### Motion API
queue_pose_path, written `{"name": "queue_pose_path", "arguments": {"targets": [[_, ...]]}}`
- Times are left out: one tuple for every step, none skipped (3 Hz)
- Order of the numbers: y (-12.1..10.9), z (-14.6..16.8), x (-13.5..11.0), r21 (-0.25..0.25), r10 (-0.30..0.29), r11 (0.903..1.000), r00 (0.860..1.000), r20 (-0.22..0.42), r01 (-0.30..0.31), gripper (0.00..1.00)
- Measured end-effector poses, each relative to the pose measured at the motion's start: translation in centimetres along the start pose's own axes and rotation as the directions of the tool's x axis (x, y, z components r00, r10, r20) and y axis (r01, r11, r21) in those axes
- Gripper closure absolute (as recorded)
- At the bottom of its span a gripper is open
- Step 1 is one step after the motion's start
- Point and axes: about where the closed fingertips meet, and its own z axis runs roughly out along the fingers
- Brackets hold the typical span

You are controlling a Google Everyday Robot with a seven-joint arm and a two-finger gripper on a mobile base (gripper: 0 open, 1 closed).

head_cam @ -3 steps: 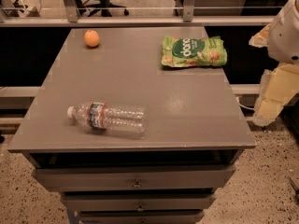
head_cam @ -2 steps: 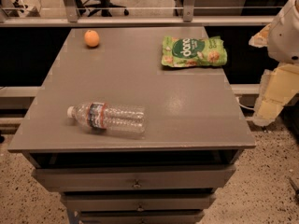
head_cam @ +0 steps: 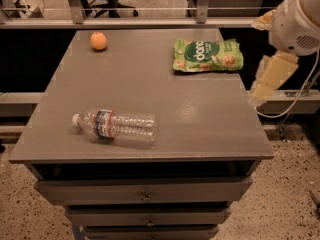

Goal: Pick green rice chip bag

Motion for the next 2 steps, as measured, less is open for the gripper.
{"name": "queue_pose_path", "arguments": {"targets": [[-5.0,4.5,-1.4,0.072,0.001,0.9973,0.994,0.109,-0.009,0.0],[-9.6,9.3,-2.2,0.095,0.035,0.9941,0.981,0.192,-0.054,0.0]]}}
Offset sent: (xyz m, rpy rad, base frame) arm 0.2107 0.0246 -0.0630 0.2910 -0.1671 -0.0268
